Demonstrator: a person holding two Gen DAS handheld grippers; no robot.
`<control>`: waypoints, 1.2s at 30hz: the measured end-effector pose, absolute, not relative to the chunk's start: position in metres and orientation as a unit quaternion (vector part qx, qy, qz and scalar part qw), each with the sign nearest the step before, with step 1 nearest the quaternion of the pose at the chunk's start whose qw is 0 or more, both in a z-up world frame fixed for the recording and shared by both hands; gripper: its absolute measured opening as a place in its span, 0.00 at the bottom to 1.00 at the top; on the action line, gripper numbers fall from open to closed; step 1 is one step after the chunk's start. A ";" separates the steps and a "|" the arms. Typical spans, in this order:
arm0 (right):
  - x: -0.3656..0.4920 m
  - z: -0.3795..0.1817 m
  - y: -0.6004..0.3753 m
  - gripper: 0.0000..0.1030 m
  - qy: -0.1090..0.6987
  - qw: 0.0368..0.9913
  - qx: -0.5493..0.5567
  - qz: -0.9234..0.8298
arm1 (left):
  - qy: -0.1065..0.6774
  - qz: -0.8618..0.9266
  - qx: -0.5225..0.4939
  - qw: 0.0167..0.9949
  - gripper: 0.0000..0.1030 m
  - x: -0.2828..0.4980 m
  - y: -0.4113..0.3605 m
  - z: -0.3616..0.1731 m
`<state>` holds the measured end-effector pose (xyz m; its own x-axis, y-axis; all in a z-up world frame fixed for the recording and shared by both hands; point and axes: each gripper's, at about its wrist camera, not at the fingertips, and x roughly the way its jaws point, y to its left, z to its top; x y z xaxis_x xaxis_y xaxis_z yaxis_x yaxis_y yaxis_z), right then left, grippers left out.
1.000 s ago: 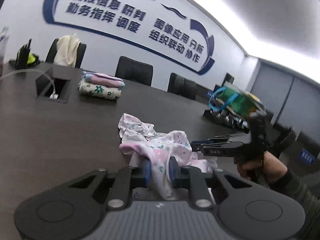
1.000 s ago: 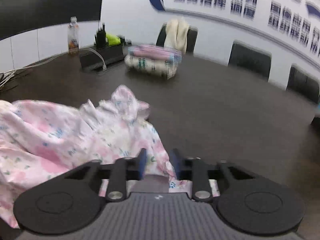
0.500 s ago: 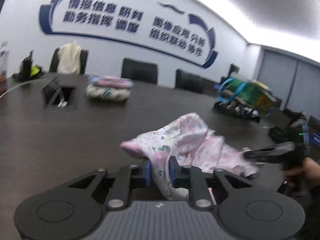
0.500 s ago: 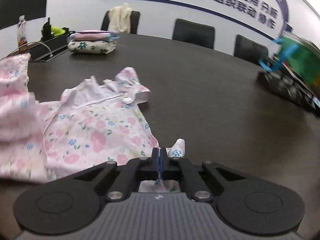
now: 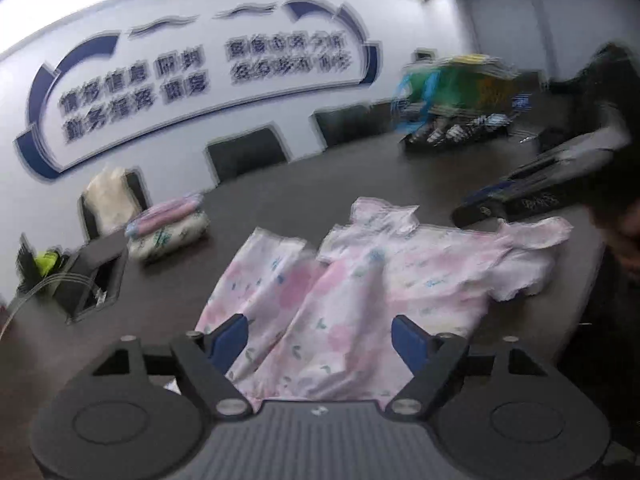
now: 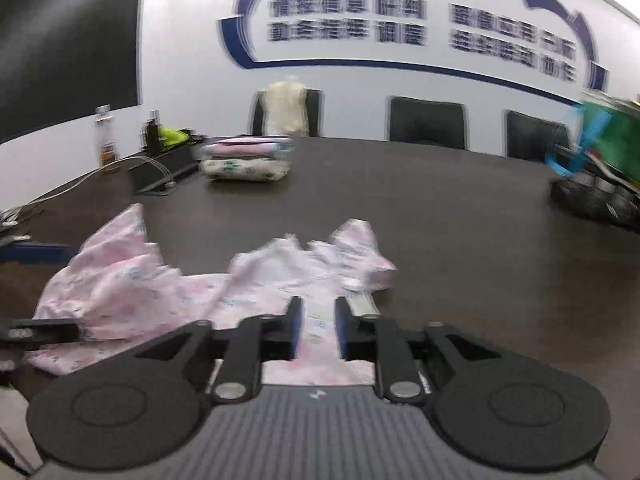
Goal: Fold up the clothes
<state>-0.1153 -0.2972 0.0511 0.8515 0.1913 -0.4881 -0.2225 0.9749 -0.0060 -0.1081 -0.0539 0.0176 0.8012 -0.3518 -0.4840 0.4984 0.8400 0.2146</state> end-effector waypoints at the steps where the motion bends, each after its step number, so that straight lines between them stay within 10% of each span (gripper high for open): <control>1: -0.109 0.047 -0.292 0.23 0.259 0.958 -0.037 0.115 | 0.225 -0.221 0.171 0.933 0.74 -0.104 -0.056 0.015; 2: -0.103 0.041 -0.287 0.23 0.269 0.955 -0.041 0.122 | 0.232 -0.213 0.162 0.935 0.72 -0.102 -0.052 0.013; 4: -0.092 0.031 -0.277 0.23 0.288 0.947 -0.047 0.134 | 0.245 -0.195 0.142 0.939 0.40 -0.098 -0.043 0.012; 5: -0.090 0.027 -0.275 0.23 0.295 0.944 -0.046 0.138 | 0.251 -0.186 0.131 0.941 0.09 -0.097 -0.038 0.011; 6: -0.089 0.023 -0.272 0.23 0.301 0.942 -0.047 0.139 | 0.258 -0.177 0.121 0.942 0.07 -0.095 -0.033 0.010; 11: -0.086 0.012 -0.267 0.23 0.308 0.940 -0.048 0.136 | 0.177 -0.013 0.011 0.984 0.07 -0.131 0.044 0.031; 23: -0.084 0.012 -0.260 0.29 0.311 0.942 -0.049 0.118 | 0.049 0.132 -0.134 0.981 0.66 -0.209 0.102 0.039; 36: -0.088 0.012 -0.266 0.36 0.315 0.943 -0.042 0.102 | 0.251 0.033 -0.100 0.962 0.59 -0.124 0.085 -0.001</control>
